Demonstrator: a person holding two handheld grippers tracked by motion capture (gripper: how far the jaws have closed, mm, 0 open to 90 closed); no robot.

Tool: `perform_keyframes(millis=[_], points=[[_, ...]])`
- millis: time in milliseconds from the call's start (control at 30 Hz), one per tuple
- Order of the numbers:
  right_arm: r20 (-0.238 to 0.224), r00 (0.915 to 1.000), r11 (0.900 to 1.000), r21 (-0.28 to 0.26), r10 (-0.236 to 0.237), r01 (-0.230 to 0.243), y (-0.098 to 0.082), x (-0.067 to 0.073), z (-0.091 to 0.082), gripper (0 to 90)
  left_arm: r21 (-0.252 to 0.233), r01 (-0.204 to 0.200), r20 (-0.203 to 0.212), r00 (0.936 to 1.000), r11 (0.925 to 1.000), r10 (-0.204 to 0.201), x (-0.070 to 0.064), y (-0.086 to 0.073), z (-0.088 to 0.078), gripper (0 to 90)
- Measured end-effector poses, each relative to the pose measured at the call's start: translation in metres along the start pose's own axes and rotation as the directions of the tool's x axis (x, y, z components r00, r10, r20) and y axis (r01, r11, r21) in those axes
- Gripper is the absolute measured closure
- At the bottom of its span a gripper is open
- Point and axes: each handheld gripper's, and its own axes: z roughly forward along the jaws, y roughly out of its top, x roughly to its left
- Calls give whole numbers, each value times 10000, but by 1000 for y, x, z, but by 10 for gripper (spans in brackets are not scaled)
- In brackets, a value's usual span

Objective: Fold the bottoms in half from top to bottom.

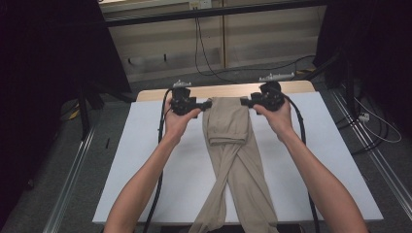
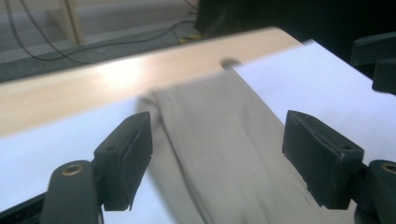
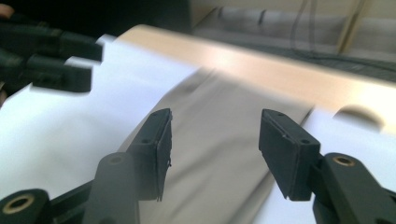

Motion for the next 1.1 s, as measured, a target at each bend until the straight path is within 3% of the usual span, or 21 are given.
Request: perform_keyframes(millis=[167,267,300,333,400,433,467,533,600,667,700,733,767,800,867,933,967,1000,1033,1067,1100], points=[[-856,9947,9945,827,-573,644,-56,46,-33,507,513,-576,645,9964,9970,543,-32,-48,-36,282],[-1537,9844,9854,1327,-858,1066,-89,80,-53,618,963,-727,1507,9869,9927,576,-53,-81,-59,369],[-1948,9742,9746,1685,-1141,1478,-110,101,-64,724,1159,-728,1805,9822,9906,510,-60,-93,-66,480],[-1948,9742,9746,1685,-1141,1478,-110,101,-64,724,1494,-855,2197,9742,9851,512,-67,-104,-73,480],[-2287,9621,9549,2200,-1484,1996,-131,123,-71,774,1871,-1076,2510,9662,9764,584,-80,-124,-84,557],[-2690,9526,9436,2538,-1422,2125,-149,141,-74,792,2036,-1154,2666,9620,9722,584,-85,-133,-89,586],[-2690,9526,9436,2538,-1422,2125,-149,141,-74,792,2113,-1290,2708,9602,9689,688,-89,-140,-93,586],[-2922,9420,9287,2754,-1653,2484,-160,157,-76,782,2377,-1597,2845,9546,9581,885,-96,-151,-99,586],[-2947,9349,9154,2856,-1978,2837,-167,166,-79,731,2518,-1562,2954,9522,9551,778,-102,-161,-102,576],[-2751,9362,9113,2853,-2187,2967,-172,171,-82,697,2734,-1647,2940,9524,9477,807,-108,-168,-101,546],[-2810,9349,9116,2842,-2169,2970,-177,172,-83,678,2844,-1841,2917,9515,9409,980,-113,-170,-99,511],[-2810,9349,9116,2842,-2169,2970,-177,172,-83,678,2951,-2090,2660,9552,9323,1299,-118,-172,-97,511],[-2740,9356,9061,2959,-2227,3023,-180,173,-83,663,3121,-2379,2648,9516,9198,1563,-121,-173,-94,503],[-2659,9343,8971,3089,-2374,3158,-183,175,-81,652,3026,-2525,2565,9503,9190,1767,-124,-173,-94,479],[-2462,9256,8877,2942,-2876,3541,-187,179,-81,659,3040,-2867,2346,9468,9085,2203,-128,-174,-95,494],[-2241,9232,8832,2894,-3124,3691,-188,183,-81,718,3056,-3332,2196,9362,8919,2745,-131,-175,-97,586],[-2198,9235,8837,2874,-3145,3694,-188,184,-81,800,3108,-3289,2625,9314,8918,2521,-131,-174,-97,690],[-2160,9272,8878,2868,-3061,3599,-188,185,-80,841,3142,-3033,3001,9307,8996,2089,-131,-175,-97,829],[-2092,9313,8912,2886,-2981,3501,-188,185,-79,891,3160,-3228,3034,9254,8922,2273,-132,-175,-97,858],[-2134,9315,8918,2888,-2947,3483,-187,185,-78,897,3206,-3133,3131,9257,8939,2121,-134,-175,-97,897],[-2191,9343,8955,2901,-2813,3376,-187,185,-77,899,3252,-3156,3275,9219,8914,2069,-134,-174,-97,900]])
